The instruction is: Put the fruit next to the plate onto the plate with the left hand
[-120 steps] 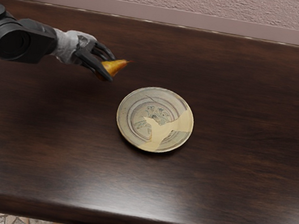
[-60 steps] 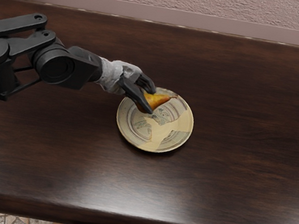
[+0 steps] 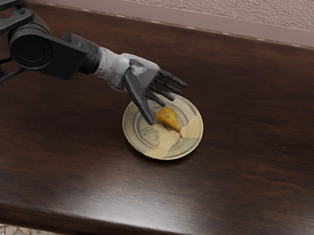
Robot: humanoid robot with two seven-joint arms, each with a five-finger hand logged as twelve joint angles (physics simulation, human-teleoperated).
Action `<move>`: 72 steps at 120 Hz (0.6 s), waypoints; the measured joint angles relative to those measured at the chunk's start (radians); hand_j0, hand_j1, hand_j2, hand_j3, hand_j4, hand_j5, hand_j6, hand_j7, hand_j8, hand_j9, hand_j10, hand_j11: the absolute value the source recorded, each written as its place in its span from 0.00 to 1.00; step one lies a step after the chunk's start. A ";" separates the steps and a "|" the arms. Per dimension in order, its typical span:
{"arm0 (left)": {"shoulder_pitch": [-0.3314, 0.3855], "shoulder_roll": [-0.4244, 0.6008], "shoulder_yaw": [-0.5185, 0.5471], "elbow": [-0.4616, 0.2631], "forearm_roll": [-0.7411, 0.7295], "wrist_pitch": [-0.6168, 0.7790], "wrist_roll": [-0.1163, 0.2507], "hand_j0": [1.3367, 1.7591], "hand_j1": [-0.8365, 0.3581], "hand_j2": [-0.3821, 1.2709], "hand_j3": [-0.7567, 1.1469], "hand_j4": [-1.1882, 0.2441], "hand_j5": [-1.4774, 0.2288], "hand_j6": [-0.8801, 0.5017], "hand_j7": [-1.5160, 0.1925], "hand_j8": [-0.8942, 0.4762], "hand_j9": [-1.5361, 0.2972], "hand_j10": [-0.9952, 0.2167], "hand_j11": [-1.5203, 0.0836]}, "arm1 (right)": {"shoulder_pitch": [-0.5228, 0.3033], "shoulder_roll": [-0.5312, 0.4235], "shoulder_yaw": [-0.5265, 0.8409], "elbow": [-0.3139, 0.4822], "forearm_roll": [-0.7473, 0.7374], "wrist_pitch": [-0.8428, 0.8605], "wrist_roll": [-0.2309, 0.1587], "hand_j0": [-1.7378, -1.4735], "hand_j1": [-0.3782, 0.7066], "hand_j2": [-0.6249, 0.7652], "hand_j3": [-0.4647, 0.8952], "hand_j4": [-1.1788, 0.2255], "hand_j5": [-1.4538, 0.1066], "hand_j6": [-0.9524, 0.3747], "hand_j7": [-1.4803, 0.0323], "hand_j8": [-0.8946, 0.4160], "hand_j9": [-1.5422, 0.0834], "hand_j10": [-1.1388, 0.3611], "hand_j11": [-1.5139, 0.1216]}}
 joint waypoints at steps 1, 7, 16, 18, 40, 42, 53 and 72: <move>0.003 0.003 -0.007 0.000 -0.003 -0.011 0.000 0.76 0.91 0.27 0.40 0.76 0.78 0.60 0.80 0.62 0.76 0.76 0.86 | 0.000 0.000 0.000 0.000 0.000 0.000 0.000 0.30 0.03 0.45 0.34 0.84 0.93 0.72 0.98 0.68 0.95 0.76 0.93; 0.026 0.017 -0.041 0.001 -0.019 -0.059 0.000 0.76 0.93 0.26 0.40 0.78 0.80 0.61 0.82 0.62 0.78 0.77 0.88 | 0.000 0.000 0.000 0.000 0.000 0.000 0.000 0.30 0.03 0.45 0.34 0.84 0.93 0.72 0.98 0.68 0.95 0.76 0.93; 0.061 0.036 -0.086 0.001 -0.053 -0.099 0.000 0.76 0.95 0.25 0.40 0.79 0.82 0.62 0.84 0.63 0.80 0.79 0.90 | 0.000 0.000 0.000 0.000 0.000 0.000 0.000 0.30 0.03 0.45 0.34 0.84 0.93 0.72 0.98 0.68 0.95 0.76 0.93; 0.071 0.043 -0.097 0.001 -0.061 -0.105 0.000 0.76 0.95 0.25 0.40 0.80 0.82 0.62 0.85 0.63 0.80 0.79 0.90 | 0.000 0.000 0.001 0.000 -0.001 0.000 0.000 0.30 0.03 0.45 0.34 0.84 0.93 0.72 0.98 0.68 0.95 0.76 0.93; 0.201 0.154 -0.216 0.005 -0.162 -0.132 0.000 0.76 0.98 0.24 0.40 0.82 0.85 0.63 0.87 0.65 0.82 0.81 0.93 | 0.001 0.000 0.001 0.001 -0.001 0.000 0.000 0.30 0.03 0.45 0.34 0.84 0.93 0.72 0.98 0.68 0.95 0.76 0.93; 0.206 0.164 -0.222 0.006 -0.171 -0.133 0.000 0.76 0.98 0.24 0.40 0.82 0.85 0.63 0.87 0.65 0.82 0.81 0.93 | 0.001 0.000 0.001 0.001 -0.001 0.000 0.000 0.30 0.03 0.45 0.34 0.84 0.93 0.72 0.98 0.68 0.95 0.76 0.93; 0.224 0.212 -0.241 0.010 -0.221 -0.135 0.000 0.76 0.98 0.24 0.40 0.82 0.86 0.63 0.88 0.65 0.83 0.81 0.94 | 0.001 0.000 0.001 0.001 -0.001 0.000 0.000 0.30 0.03 0.45 0.34 0.84 0.93 0.72 0.98 0.68 0.95 0.76 0.93; 0.289 0.318 -0.254 0.031 -0.325 -0.137 0.000 0.76 0.99 0.23 0.40 0.83 0.86 0.64 0.88 0.65 0.83 0.82 0.94 | 0.001 0.000 0.001 0.001 -0.001 0.000 0.000 0.30 0.03 0.45 0.34 0.84 0.93 0.72 0.98 0.68 0.95 0.76 0.93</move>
